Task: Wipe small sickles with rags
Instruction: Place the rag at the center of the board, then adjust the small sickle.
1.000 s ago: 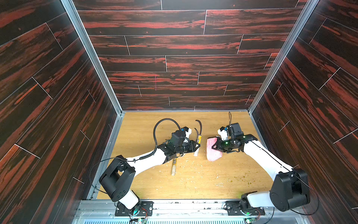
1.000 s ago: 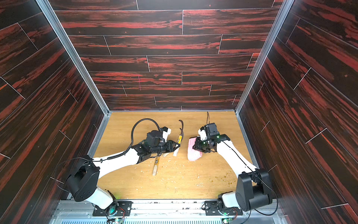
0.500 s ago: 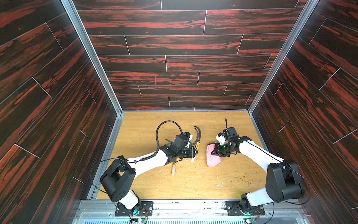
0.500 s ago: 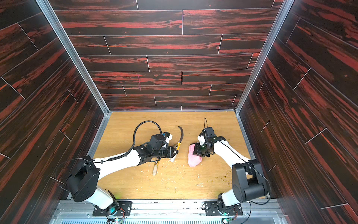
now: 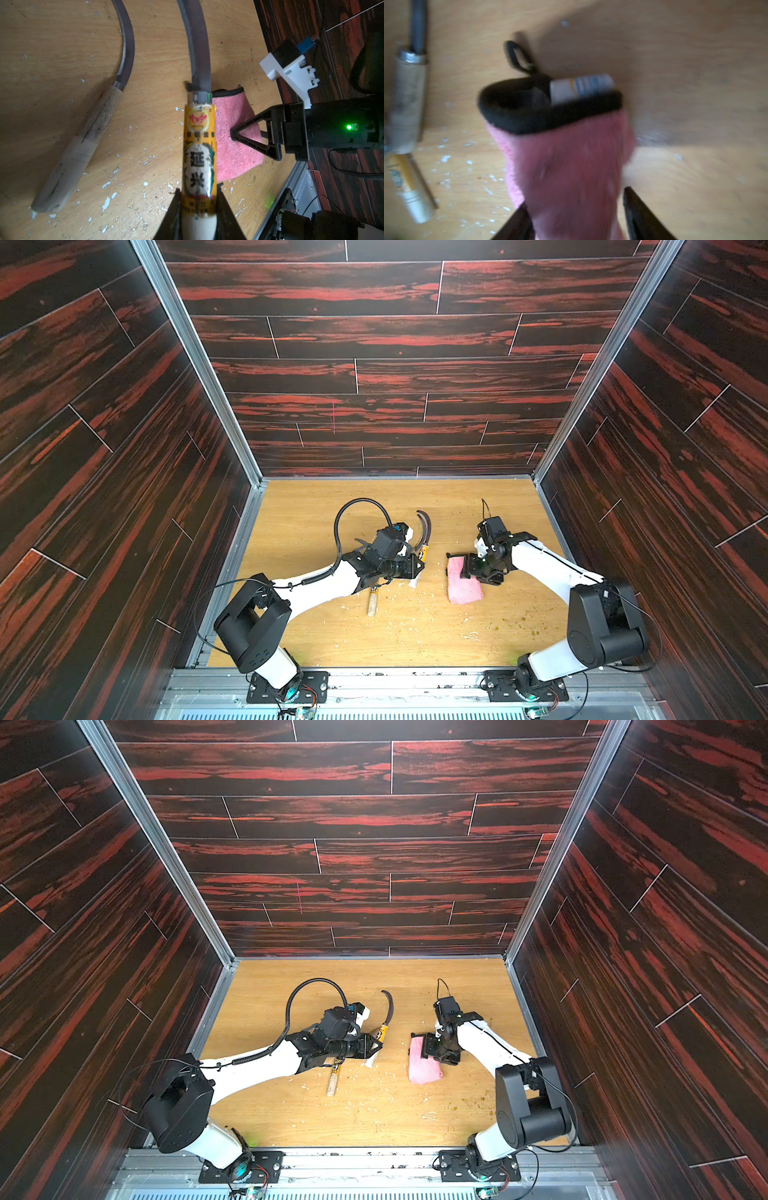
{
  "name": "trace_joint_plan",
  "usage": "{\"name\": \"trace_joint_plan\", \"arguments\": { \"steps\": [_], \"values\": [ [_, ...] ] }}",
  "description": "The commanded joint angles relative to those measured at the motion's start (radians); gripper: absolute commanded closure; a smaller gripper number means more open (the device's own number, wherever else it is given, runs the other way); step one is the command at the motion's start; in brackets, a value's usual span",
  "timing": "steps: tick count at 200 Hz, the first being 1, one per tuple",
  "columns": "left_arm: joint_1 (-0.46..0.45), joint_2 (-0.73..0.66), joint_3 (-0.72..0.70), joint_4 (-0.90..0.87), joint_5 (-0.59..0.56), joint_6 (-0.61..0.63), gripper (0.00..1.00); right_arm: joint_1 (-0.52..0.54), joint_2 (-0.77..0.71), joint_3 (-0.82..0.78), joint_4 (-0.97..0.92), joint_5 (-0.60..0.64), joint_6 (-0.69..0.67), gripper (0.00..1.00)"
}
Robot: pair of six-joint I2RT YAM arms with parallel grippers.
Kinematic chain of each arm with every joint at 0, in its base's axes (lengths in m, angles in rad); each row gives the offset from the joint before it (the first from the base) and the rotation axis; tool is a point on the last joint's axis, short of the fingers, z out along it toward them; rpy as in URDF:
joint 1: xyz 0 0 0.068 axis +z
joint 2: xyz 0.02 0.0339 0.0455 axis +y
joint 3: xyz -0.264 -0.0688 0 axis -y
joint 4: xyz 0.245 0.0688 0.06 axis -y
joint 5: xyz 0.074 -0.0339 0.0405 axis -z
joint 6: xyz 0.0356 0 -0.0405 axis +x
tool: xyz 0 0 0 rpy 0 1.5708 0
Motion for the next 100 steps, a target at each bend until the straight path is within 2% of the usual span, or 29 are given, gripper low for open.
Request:
{"name": "trace_joint_plan", "arguments": {
  "steps": [1,29,49,100],
  "values": [
    [-0.002,-0.022,0.036,0.044,0.027,0.002,1.0,-0.002,-0.097,0.055,-0.107,0.079,0.015,0.28],
    [-0.001,-0.003,0.048,0.061,0.044,-0.009,1.0,0.002,-0.161,0.081,-0.178,0.12,0.025,0.25],
    [-0.002,0.003,0.044,0.1,0.064,-0.027,1.0,0.011,-0.214,0.096,-0.174,0.097,0.031,0.26],
    [-0.002,0.02,-0.006,0.309,0.129,-0.145,1.0,0.016,-0.283,0.062,0.13,-0.306,0.049,0.38]
  ]
}}
